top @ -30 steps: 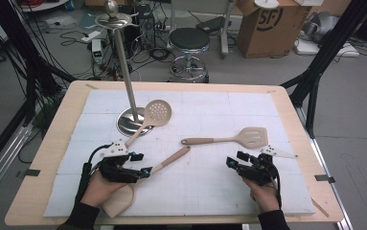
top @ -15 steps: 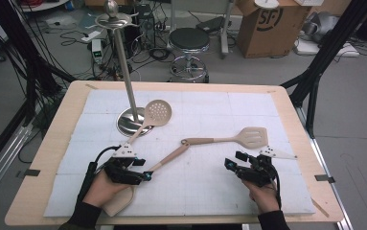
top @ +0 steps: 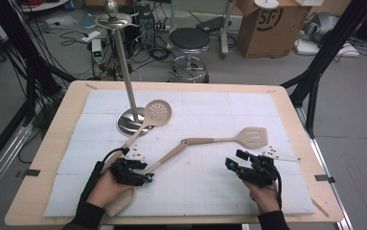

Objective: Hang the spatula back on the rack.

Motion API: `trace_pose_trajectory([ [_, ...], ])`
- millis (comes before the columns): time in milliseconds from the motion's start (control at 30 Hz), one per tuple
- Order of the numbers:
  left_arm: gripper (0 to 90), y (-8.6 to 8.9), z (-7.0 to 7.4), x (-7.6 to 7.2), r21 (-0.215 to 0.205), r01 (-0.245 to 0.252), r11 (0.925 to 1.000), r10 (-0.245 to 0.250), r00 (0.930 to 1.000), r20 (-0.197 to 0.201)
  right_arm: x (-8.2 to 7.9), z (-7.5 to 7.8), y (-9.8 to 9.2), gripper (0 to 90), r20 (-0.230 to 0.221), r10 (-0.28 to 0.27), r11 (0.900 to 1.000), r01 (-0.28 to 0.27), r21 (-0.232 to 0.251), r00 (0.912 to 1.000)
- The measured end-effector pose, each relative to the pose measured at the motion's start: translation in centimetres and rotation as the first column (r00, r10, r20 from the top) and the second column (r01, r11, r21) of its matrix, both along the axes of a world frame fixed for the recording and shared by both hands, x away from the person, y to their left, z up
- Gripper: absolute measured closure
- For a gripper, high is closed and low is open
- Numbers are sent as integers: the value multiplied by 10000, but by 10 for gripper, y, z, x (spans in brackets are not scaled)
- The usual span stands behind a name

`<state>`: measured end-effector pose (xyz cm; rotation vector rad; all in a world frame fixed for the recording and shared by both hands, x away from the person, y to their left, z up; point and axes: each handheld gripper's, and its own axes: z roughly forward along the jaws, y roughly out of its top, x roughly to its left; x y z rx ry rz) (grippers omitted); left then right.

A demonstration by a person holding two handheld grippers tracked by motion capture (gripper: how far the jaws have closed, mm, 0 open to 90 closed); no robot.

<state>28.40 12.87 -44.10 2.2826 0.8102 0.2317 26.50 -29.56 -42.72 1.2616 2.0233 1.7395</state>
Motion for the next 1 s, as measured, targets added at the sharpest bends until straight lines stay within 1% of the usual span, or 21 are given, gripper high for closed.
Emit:
trace_pose_trajectory([
  [67, 577, 1, 0, 1, -62, -83, 9999, 83, 10000, -40, -1, 1, 0, 284, 136, -54, 10000, 53, 48, 9999],
  [100, 591, 1, 0, 1, -22, -87, 10000, 87, 10000, 6, -1, 1, 0, 284, 190, -54, 10000, 53, 66, 9998],
  [167, 601, 0, 0, -1, 160, -29, 9999, 26, 9998, 187, -2, 2, -1, 284, 195, -124, 9999, 122, 67, 9997],
  [233, 617, -2, 0, -3, 229, 9, 9997, -17, 9994, 334, -2, 1, -1, 284, 178, -155, 9999, 154, 57, 9997],
  [267, 643, -3, 0, -4, 199, 199, 9996, -206, 9992, 340, -2, 1, -1, 284, 214, -162, 9999, 162, 32, 9996],
  [300, 739, -4, 0, -5, 221, 251, 9994, -259, 9990, 366, -2, 1, -1, 285, 212, -173, 9998, 172, 31, 9996],
  [333, 740, -6, 1, -5, 297, 129, 9995, -139, 9993, 338, -2, 2, -1, 285, 179, -181, 9998, 181, 41, 9997],
  [367, 750, -7, 1, -5, 281, 50, 9996, -59, 9995, 302, -2, 1, -1, 285, 190, -185, 9998, 185, 9, 9996],
  [400, 767, -7, 1, -5, 329, 96, 9994, -104, 9996, 256, -2, 1, -1, 285, 153, -215, 9998, 215, 8, 9997],
  [433, 781, -8, 2, -5, 433, 203, 9989, -218, 9992, 334, -1, 1, -1, 284, 167, -209, 9998, 209, -1, 9996],
  [500, 783, -10, 2, -6, 494, 34, 9988, -49, 9996, 295, -1, 1, -1, 284, 208, -210, 9998, 211, -17, 9996],
  [533, 784, -10, 3, -6, 523, 45, 9986, -60, 9996, 285, -1, 1, -1, 285, 158, -224, 9997, 224, 9, 9996],
  [567, 784, -8, 3, -5, 463, 81, 9989, -91, 9997, 214, -1, 1, -1, 285, 153, -245, 9997, 244, 32, 9996],
  [633, 784, -6, 2, -3, 194, 63, 9998, -63, 10000, 50, -1, 1, -2, 285, 125, -257, 9997, 257, 50, 9996],
  [700, 784, -3, 3, -3, 54, 114, 9999, -114, 9999, -50, -1, 0, -3, 285, 186, -310, 9995, 309, 53, 9993],
  [767, 784, 0, 4, -3, -339, 169, 9993, -175, 9997, -177, -1, 0, -4, 285, 128, -338, 9994, 337, 77, 9993],
  [800, 784, 1, 5, -2, -530, 146, 9985, -154, 9998, -149, -1, 0, -5, 285, 170, -349, 9994, 348, 72, 9992],
  [833, 784, 2, 5, -2, -634, 128, 9979, -136, 9998, -119, -1, 0, -5, 286, 160, -359, 9993, 358, 97, 9992],
  [900, 784, 3, 6, -1, -768, 71, 9970, -68, 10000, 45, 0, 0, -5, 286, 143, -389, 9992, 387, 121, 9991],
  [967, 783, 5, 7, 1, -947, -52, 9955, 56, 10000, 39, -1, 0, -5, 285, 97, -385, 9992, 384, 150, 9992],
  [1000, 783, 7, 8, 1, -1037, -39, 9946, 48, 10000, 86, -1, 0, -6, 285, 163, -395, 9991, 393, 148, 9991],
])
